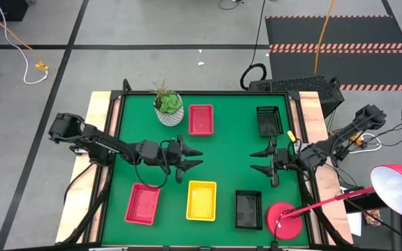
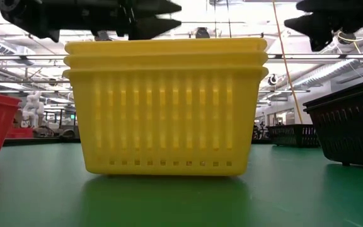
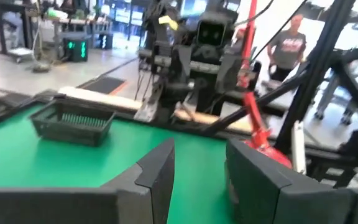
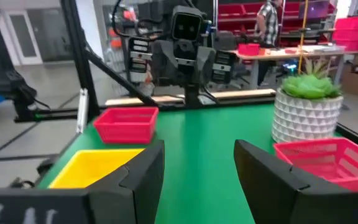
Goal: Stack baskets by color
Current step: Stack the top black bin on top of the bottom black bin
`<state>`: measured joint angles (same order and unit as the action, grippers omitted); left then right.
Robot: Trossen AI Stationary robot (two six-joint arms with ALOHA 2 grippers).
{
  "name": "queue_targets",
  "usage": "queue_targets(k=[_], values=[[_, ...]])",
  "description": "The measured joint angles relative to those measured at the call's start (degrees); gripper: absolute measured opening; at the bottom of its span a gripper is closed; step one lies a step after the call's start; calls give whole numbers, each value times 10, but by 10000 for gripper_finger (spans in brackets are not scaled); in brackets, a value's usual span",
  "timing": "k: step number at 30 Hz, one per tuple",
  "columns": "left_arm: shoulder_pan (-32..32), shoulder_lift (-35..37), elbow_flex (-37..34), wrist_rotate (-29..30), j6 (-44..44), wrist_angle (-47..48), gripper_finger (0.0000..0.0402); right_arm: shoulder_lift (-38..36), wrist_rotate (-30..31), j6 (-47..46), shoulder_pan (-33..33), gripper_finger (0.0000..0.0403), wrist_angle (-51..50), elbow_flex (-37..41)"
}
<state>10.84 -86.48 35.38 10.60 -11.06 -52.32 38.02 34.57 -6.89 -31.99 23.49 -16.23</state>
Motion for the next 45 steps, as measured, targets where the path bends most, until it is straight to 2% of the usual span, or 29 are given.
queue_targets(k=[5,9,11,14,18,21,24,27,35,39,42,45], values=[[-17,0,5,-1,8,-12,147,1,4,9,2,186,-38,0],[-55,-1,5,-2,-7,-4,147,-1,41,75,9,186,-17,0],[-77,0,5,-26,-12,-2,147,-3,58,123,23,186,4,-5],[-111,5,5,-96,-17,5,147,-3,61,168,62,186,7,-40],[-149,29,5,-126,-14,-1,147,-1,56,159,112,186,-69,-91],[-167,63,5,-127,2,-1,147,7,38,127,140,186,-138,-114],[-171,94,5,-132,21,31,147,18,24,111,168,186,-163,-116],[-173,97,5,-118,18,41,147,24,5,106,199,186,-165,-116],[-164,100,5,-121,26,51,147,66,-121,82,284,186,-138,-118],[-159,100,5,-121,31,50,147,107,-141,77,314,186,-146,-137],[-162,100,5,-121,35,48,147,138,-145,70,337,186,-215,-176],[-173,100,5,-121,34,48,147,170,-154,58,363,186,-333,-241]])
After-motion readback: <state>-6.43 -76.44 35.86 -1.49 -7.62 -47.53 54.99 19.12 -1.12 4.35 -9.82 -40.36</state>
